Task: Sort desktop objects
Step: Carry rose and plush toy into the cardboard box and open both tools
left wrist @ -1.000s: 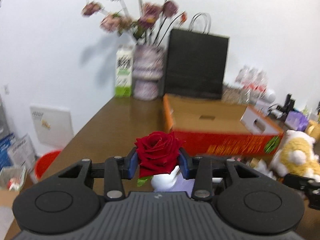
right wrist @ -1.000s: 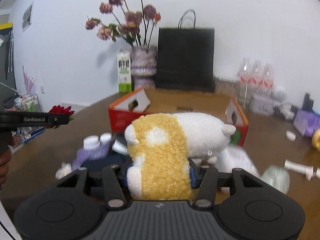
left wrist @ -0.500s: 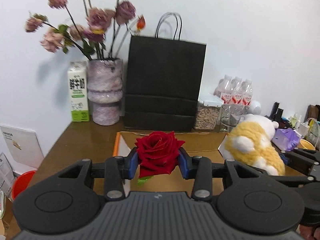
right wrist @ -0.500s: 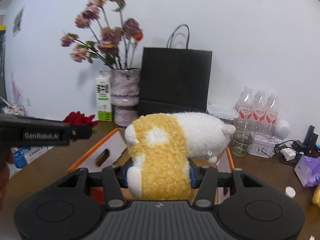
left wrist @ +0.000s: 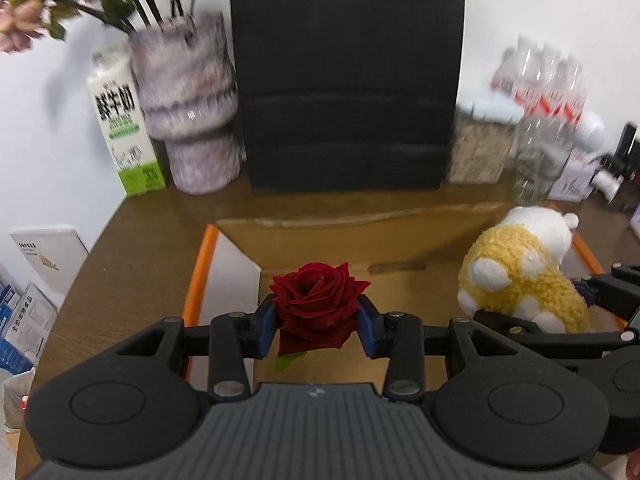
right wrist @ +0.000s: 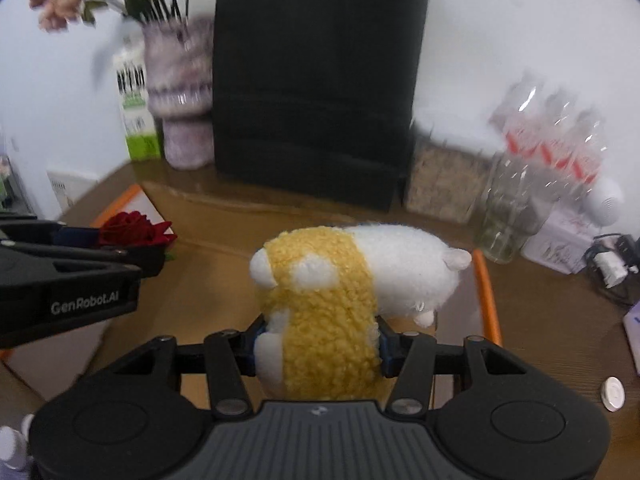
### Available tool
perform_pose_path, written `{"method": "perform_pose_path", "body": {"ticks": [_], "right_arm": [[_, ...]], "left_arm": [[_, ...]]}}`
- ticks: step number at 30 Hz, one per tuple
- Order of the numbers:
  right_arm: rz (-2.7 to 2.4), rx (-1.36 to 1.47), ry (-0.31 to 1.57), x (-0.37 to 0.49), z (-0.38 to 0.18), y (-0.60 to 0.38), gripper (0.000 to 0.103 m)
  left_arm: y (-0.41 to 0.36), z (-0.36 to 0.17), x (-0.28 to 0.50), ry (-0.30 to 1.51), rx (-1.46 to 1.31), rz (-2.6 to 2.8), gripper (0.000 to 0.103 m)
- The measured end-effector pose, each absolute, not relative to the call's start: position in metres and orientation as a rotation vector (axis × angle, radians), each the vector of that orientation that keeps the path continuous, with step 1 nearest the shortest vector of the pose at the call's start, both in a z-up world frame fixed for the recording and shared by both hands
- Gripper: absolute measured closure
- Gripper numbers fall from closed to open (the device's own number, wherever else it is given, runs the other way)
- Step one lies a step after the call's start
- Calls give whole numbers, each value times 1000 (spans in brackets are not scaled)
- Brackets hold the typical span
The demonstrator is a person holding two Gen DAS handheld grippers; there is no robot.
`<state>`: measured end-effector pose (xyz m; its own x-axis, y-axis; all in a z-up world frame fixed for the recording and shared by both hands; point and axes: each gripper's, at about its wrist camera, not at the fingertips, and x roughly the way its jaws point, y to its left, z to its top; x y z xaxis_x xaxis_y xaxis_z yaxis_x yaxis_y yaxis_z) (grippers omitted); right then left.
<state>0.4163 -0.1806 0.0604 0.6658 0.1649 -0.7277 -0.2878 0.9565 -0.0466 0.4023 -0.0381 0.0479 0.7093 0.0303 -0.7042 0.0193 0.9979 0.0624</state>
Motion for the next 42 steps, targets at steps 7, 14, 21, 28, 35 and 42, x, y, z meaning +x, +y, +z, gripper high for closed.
{"method": "perform_pose_path", "body": {"ticks": [7, 14, 21, 28, 35, 42], "right_arm": [[271, -215, 867, 434, 36, -172, 53], [263, -242, 910, 441, 30, -165, 53], [277, -240, 937, 432, 28, -167, 53], [272, -221, 931, 430, 30, -170, 50], [255, -223, 843, 423, 44, -178, 20], [287, -110, 784, 407, 69, -203, 4]], "left_arm": [[-38, 16, 425, 881, 109, 14, 62], [-33, 8, 432, 945, 112, 48, 61], [-35, 5, 424, 986, 115, 34, 61], [-31, 9, 420, 961, 81, 27, 55], [-33, 22, 409, 866, 126, 62, 17], [-22, 47, 388, 741, 72, 47, 0]]}}
